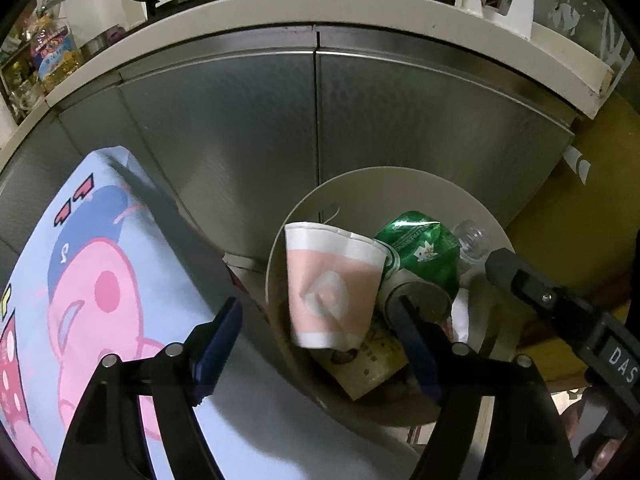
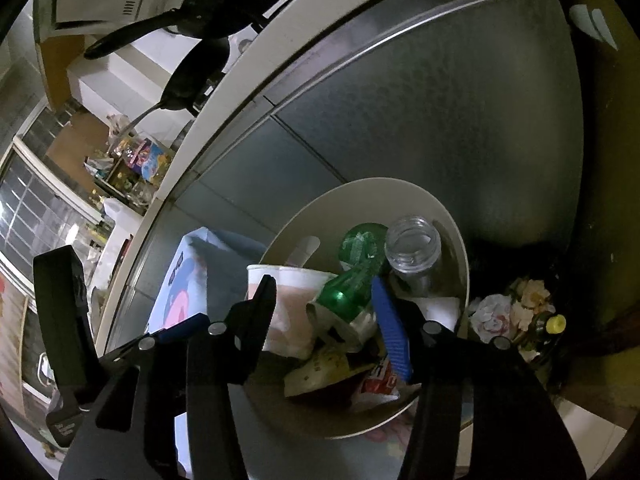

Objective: Collect trash
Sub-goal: 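Open both grippers to drop the cup and can into the bin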

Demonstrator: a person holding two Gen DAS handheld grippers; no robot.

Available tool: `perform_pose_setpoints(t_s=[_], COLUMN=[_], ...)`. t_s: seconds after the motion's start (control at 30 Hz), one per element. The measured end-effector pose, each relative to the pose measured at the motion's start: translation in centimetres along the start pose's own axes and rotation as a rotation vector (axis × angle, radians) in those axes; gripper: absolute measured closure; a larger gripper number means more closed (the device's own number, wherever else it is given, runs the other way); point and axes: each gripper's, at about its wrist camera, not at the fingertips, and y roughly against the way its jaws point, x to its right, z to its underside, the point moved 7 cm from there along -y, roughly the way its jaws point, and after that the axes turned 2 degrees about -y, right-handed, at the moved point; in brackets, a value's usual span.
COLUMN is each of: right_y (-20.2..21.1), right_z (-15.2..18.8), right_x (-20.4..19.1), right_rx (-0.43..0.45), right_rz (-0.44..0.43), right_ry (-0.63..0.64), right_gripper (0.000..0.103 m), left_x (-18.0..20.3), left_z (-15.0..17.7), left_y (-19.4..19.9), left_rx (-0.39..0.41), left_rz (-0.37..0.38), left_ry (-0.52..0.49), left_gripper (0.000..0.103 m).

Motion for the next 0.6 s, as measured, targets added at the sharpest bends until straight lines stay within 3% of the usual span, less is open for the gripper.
perform_pose_setpoints(t_s=[0.6], right_y=[1.6], right_z=[3.1], right_x=[0.1], right_rx=[-0.017], right_rz=[-0.012], right_ry=[-0.041], right_gripper=[0.053], left_x=[-1.7], left_z=[2.7], left_y=[2.6], left_rx=[0.007], left_rz=[0.024], left_ry=[0.052], left_gripper=[0.026])
